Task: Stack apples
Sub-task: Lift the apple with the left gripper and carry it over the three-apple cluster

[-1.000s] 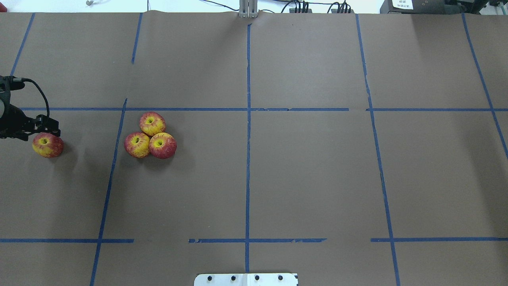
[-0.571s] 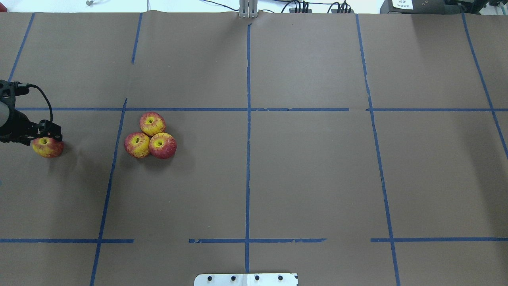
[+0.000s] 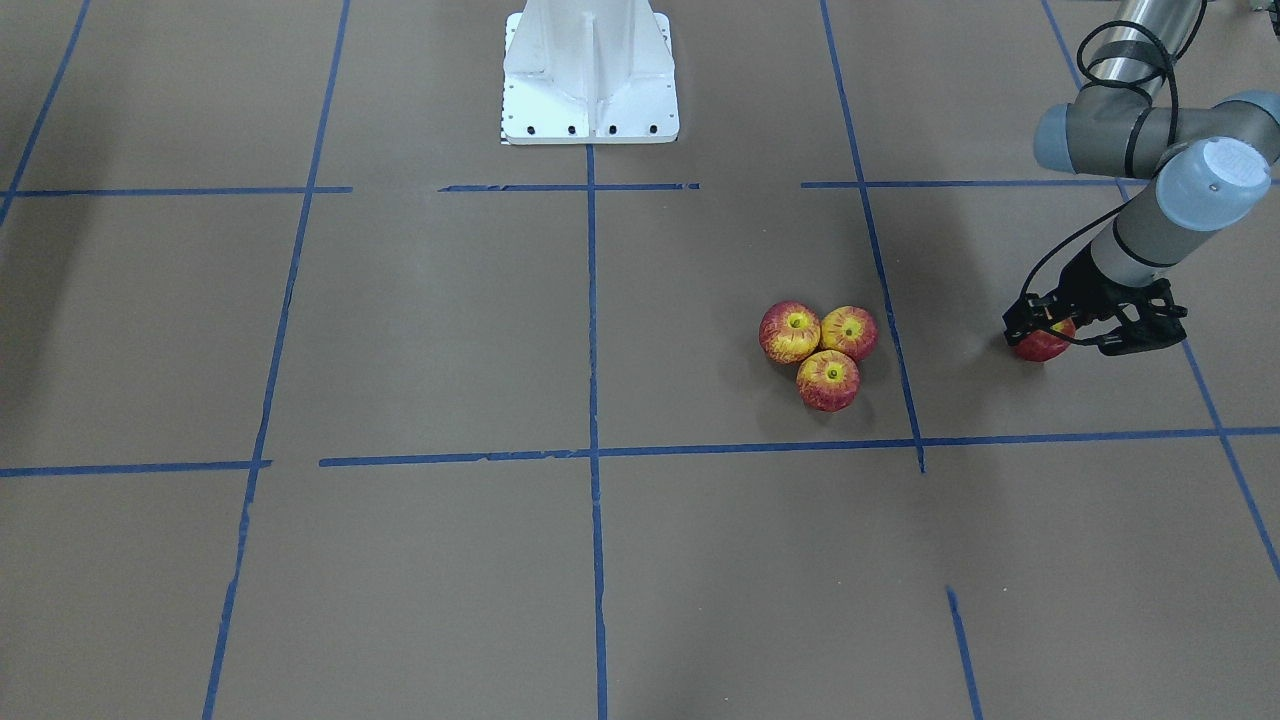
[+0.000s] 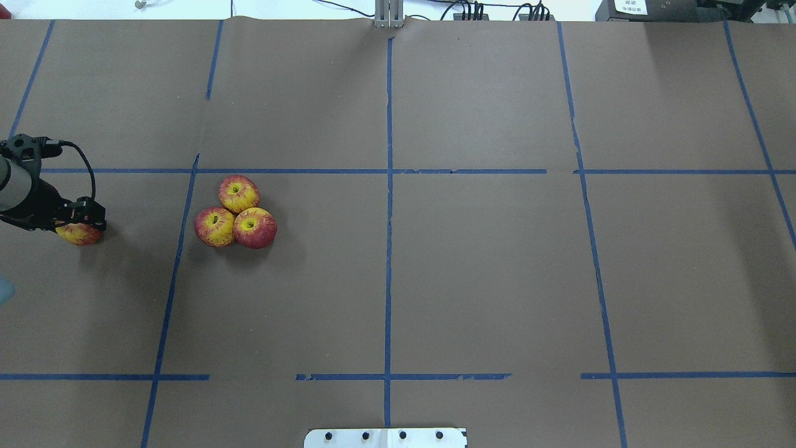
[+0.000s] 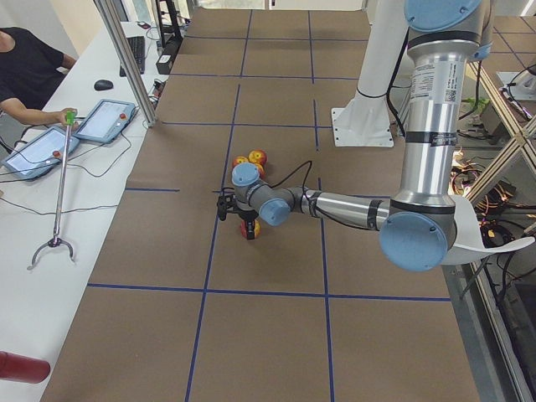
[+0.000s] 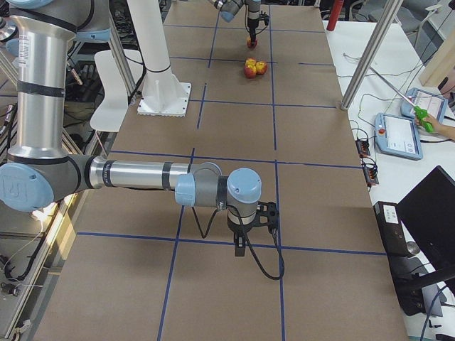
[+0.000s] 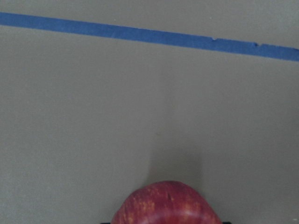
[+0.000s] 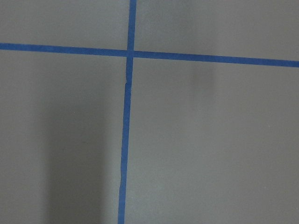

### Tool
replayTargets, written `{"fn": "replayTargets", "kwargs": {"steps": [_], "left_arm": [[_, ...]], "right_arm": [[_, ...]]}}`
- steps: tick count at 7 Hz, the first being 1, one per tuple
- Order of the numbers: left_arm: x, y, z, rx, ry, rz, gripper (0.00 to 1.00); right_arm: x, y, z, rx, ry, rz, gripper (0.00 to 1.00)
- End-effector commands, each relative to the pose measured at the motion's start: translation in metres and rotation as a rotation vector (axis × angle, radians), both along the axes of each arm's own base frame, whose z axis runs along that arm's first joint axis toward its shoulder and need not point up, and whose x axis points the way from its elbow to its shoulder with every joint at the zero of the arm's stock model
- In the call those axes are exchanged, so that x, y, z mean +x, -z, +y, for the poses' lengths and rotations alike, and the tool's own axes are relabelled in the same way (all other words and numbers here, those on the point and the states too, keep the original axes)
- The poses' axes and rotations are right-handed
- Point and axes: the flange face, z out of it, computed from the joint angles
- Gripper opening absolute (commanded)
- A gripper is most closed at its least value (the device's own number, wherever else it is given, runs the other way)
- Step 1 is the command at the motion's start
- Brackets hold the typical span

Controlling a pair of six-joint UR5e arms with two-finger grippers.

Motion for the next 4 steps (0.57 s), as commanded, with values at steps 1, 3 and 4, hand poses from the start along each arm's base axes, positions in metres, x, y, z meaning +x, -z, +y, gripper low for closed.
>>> {"fn": "replayTargets", "kwargs": {"steps": [1,3,4], "left_arm": [[0.000,0.090,0.002,0.003,0.069,0.096,0.00],[0.035,0.173,-0.026,-0.024,0.161,0.197,0.00],[0.075,0.211,-0.025,-0.065,0.156,0.196,0.00]], "right_arm": [[0.000,0.000,0.000,0.001,0.000,-0.002,1.00],[0.000,0.001,0.000,0.001,0.000,0.000,1.00],[0.000,0.001,0.000,0.001,0.000,-0.002,1.00]]}}
